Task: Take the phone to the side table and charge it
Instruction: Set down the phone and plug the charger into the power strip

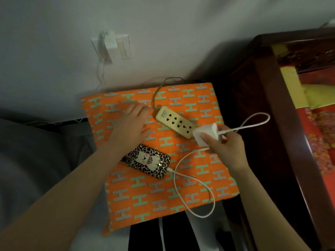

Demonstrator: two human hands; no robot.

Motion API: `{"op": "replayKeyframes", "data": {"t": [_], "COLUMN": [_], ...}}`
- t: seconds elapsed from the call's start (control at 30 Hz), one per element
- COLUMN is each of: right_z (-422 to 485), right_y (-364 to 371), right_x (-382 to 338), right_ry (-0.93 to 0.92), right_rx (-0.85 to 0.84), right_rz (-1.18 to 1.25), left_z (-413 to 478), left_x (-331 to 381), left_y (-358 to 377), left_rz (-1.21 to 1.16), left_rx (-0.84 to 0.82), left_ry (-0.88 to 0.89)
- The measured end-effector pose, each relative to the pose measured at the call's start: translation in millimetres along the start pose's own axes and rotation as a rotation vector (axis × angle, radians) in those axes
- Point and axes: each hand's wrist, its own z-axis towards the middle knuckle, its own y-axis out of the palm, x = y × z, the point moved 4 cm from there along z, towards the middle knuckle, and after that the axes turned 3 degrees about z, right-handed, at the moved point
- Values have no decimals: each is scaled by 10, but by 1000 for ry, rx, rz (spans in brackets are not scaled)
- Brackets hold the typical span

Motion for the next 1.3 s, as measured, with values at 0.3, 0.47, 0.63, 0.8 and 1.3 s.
{"op": "replayKeyframes", "data": {"t": [0.3, 0.47, 0.63, 0.8, 1.3], "right_z": [379, 431, 461, 489, 546], "right_y": [405, 528, 661, 721, 810], "right_x": [-292, -357, -451, -477, -318], "right_ry": [-336, -385, -451, -442, -364], "right_rx": [10, -34, -108, -98, -44], "right_rz": [-332, -336, -473, -503, -506], "left_z": [500, 564, 595, 589, 589], "left_x": [279, 235, 212, 166, 201], "left_y": [324, 316, 313, 346, 389], "left_rz": [56, 44, 0, -100, -90], "left_rx": [-125, -127, -124, -124, -79], "left_ry": [117, 101, 109, 102, 84]}}
